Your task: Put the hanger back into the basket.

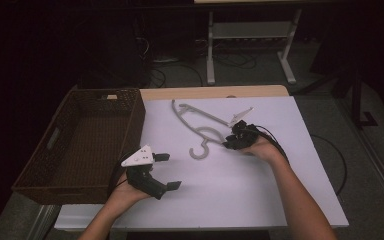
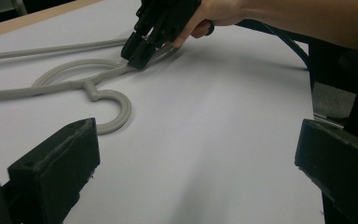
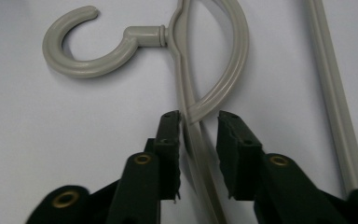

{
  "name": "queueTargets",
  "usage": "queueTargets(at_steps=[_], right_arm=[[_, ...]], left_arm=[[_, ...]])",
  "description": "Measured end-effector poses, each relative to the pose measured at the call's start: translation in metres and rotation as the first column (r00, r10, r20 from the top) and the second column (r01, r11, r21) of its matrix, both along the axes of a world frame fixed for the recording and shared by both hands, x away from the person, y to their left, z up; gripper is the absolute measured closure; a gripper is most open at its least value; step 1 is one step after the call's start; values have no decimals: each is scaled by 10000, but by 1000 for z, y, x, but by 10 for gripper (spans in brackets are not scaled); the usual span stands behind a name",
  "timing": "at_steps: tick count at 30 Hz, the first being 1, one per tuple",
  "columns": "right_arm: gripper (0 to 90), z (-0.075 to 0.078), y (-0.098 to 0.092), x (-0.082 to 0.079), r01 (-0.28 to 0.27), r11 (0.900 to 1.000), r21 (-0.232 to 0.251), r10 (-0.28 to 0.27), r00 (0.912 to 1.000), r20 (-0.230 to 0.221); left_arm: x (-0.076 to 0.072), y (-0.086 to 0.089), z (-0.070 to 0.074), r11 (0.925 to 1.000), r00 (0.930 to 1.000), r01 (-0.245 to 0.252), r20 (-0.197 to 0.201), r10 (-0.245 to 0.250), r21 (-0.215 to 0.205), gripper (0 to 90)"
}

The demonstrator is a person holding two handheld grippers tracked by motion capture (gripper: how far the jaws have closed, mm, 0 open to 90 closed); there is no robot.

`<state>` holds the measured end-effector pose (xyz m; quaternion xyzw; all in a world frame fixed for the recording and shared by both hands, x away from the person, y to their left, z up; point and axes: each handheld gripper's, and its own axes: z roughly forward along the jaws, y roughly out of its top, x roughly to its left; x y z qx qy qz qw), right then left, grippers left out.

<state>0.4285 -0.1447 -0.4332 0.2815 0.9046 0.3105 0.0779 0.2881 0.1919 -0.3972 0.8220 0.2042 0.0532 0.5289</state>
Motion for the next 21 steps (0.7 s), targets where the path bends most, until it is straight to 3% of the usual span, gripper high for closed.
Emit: queueTargets(at_steps=[5,6,21], right_arm=[[758,-4,-1,2,-235,9997,33,235,9997,-36],[763,-5,0,2,-285,9995,147,288,9994,-192],[808,-4,0,-4,-1083,9940,163,1087,9938,-227]], left_arm=[[0,0,0,10000,10000,8,7,-8,-17,0],[0,0,0,10000,10000,-1,1,1,-22,0],[0,-1,0,9999,9999,114,26,-114,2,0]])
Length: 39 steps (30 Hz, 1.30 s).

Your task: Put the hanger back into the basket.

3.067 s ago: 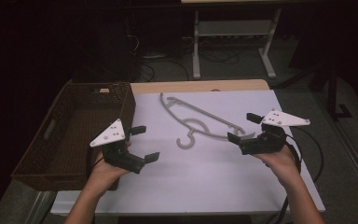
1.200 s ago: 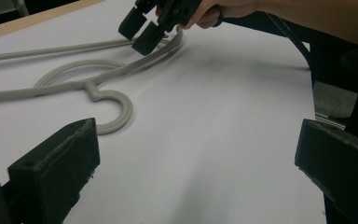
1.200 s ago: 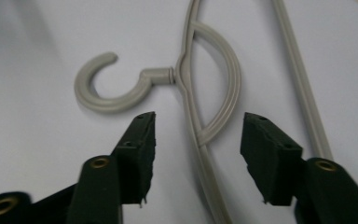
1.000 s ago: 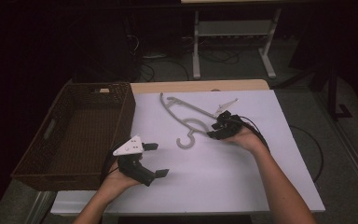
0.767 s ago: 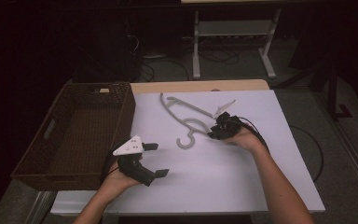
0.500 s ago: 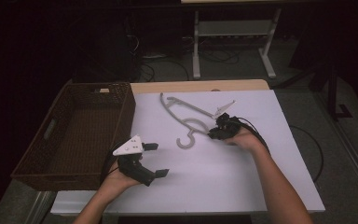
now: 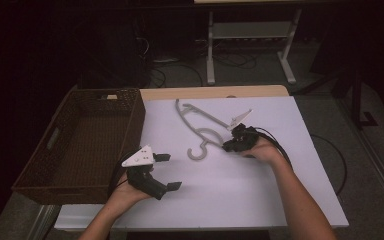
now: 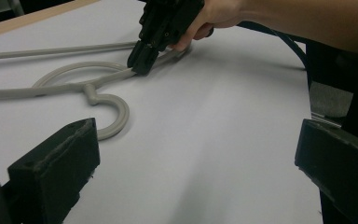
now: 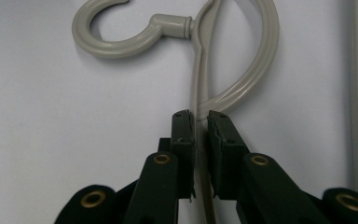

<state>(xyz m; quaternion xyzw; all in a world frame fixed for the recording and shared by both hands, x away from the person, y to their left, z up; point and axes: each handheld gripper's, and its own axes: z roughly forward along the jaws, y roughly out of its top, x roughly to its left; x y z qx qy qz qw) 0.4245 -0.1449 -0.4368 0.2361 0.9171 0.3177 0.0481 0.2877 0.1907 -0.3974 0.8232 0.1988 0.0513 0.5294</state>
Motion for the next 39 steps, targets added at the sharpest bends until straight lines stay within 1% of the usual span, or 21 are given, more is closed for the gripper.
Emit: queueTargets(at_steps=[1,4,5,6,9,12,14,15,18,20,22,26,29,30,31,32,33,34,35,37,39], right_arm=[[808,2,-1,-3,7,10000,30,-7,10000,-48],[808,4,-3,-4,-77,9999,69,77,9999,76],[808,7,-4,-9,-44,9998,210,43,10000,45],[808,7,-4,-9,-44,9998,210,43,10000,45],[808,13,-8,-17,-134,9997,211,130,9998,178],[808,14,-10,-24,-362,9992,149,358,9990,257],[808,15,-12,-29,-542,9985,103,537,9977,423],[809,16,-11,-33,-579,9983,101,575,9975,406],[809,19,-10,-43,-956,9954,-69,958,9932,668],[808,18,-8,-50,-1322,9910,-214,1336,9871,887],[808,19,-6,-59,-1488,9886,-224,1501,9854,804],[808,19,-1,-77,-2067,9776,-389,2095,9732,950],[808,19,2,-86,-2315,9721,-371,2340,9681,894],[807,19,4,-95,-2530,9665,-422,2559,9627,880],[807,19,4,-99,-2628,9638,-449,2659,9599,891],[807,19,4,-99,-2628,9638,-449,2659,9599,891],[807,18,5,-106,-2825,9586,-355,2846,9543,913],[807,18,5,-106,-2825,9586,-355,2846,9543,913],[807,16,6,-111,-2873,9573,-331,2891,9539,813],[806,14,8,-115,-2982,9538,-364,3001,9511,728],[804,11,8,-117,-2995,9533,-382,3015,9514,623]], left_arm=[[0,0,0,10000,10000,-26,-55,25,-32,0],[-1,0,0,10000,10000,-33,-72,33,-42,0],[-1,-1,0,10000,10000,-36,-80,35,-65,0],[-1,-1,0,10000,10000,-36,-80,35,-65,0],[0,0,0,10000,10000,28,3,-28,51,0],[0,0,0,10000,10000,30,0,-30,79,0],[0,-1,0,9999,10000,35,-18,-35,106,0],[0,-1,0,10000,10000,37,-2,-37,88,0],[0,-2,-1,9999,10000,63,-5,-63,110,0],[-1,-3,-2,9999,10000,79,-26,-78,100,0],[0,-3,-2,9999,10000,83,-39,-83,129,0],[-1,-3,-2,9999,10000,81,-59,-80,125,0],[-1,-3,-2,9999,9999,76,-66,-76,121,0],[-1,-3,-2,9999,9999,97,-56,-97,134,0],[-1,-4,-2,9999,9999,93,-47,-92,136,0],[-1,-4,-2,9999,9999,93,-47,-92,136,0],[-1,-4,-2,9998,9999,104,-55,-103,154,0],[-1,-4,-2,9998,9999,104,-55,-103,154,0],[-1,-4,-3,9998,9999,132,-54,-131,178,0],[-1,-5,-3,9997,9999,132,-59,-131,190,0],[-1,-5,-3,9997,9999,131,-66,-129,191,0]])
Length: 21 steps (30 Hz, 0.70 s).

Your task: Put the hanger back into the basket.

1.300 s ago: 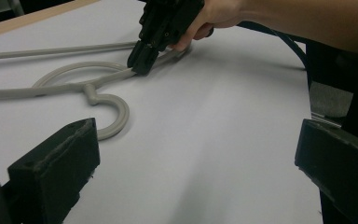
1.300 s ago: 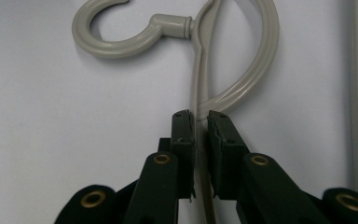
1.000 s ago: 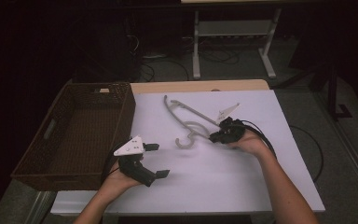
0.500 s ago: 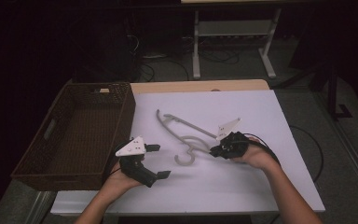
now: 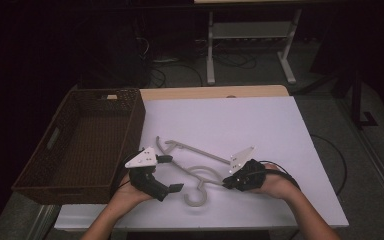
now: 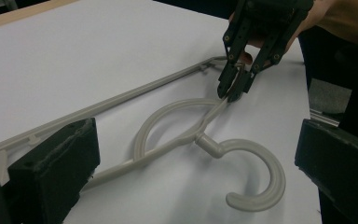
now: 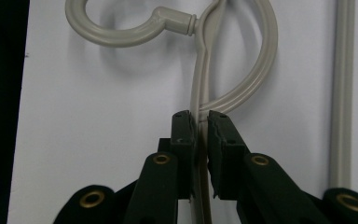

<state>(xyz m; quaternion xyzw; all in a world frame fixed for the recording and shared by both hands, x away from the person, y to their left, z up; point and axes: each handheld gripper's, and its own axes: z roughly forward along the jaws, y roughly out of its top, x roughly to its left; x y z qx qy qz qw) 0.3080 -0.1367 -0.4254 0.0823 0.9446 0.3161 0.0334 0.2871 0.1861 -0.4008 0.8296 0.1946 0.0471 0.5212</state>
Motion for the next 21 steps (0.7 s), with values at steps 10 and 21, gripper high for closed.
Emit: queueTargets(at_steps=[10,21], right_arm=[[682,8,-13,-2,816,9952,543,-812,9967,-94],[854,21,-46,3,3092,9484,707,-3093,9509,-99]], left_arm=[[0,1,0,10000,10000,11,-9,-11,-36,0],[1,2,0,10000,10000,-14,-31,14,-64,0]])
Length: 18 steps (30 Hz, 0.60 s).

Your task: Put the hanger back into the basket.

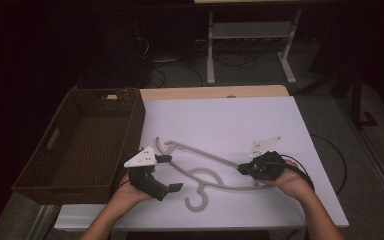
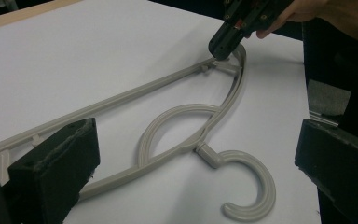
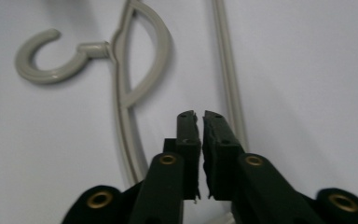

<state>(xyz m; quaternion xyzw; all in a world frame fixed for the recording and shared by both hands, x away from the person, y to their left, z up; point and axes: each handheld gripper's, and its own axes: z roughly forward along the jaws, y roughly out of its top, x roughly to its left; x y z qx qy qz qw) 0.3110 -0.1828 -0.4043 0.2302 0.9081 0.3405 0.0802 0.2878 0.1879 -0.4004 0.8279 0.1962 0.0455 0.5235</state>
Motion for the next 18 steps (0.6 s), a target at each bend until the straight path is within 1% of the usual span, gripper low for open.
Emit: queueTargets(at_steps=[1,2,3,4,7,8,10,11,12,14,15,16,18], right_arm=[[872,-1,-2,1,126,9999,-72,-126,9999,-45],[893,-5,-5,3,385,9989,-251,-388,9992,-101],[893,-5,-5,3,385,9989,-251,-388,9992,-101],[894,-8,-6,3,661,9974,-279,-671,9970,-382],[894,-11,-7,2,639,9972,-386,-657,9967,-467],[895,-16,-7,1,672,9961,-568,-704,9959,-564],[895,-18,-7,1,694,9956,-625,-732,9955,-610],[895,-23,-7,3,771,9938,-798,-826,9943,-678],[895,-23,-7,3,771,9938,-798,-826,9943,-678],[896,-28,-5,5,773,9902,-1160,-852,9942,-651],[896,-28,-5,5,773,9902,-1160,-852,9942,-651],[896,-29,-5,6,757,9884,-1315,-841,9947,-599],[897,-30,-6,7,768,9878,-1357,-857,9944,-613]], left_arm=[[0,0,0,10000,10000,-3,1,3,17,0],[0,0,0,10000,10000,3,7,-3,25,0],[0,0,0,10000,10000,3,7,-3,25,0],[0,1,0,10000,10000,-19,-12,19,-17,0],[0,1,0,10000,10000,-49,-24,49,-69,0],[0,1,0,10000,10000,-46,-15,46,-55,0],[0,1,0,10000,10000,-37,-8,37,-46,0],[0,1,0,10000,10000,-34,-12,34,-38,0],[0,1,0,10000,10000,-27,-10,27,-31,0],[0,1,0,10000,10000,-10,-7,10,9,0],[0,1,0,10000,10000,-9,-4,9,5,0],[0,1,0,10000,10000,-8,-6,8,8,0],[0,1,0,10000,10000,-16,-15,16,-13,0]])
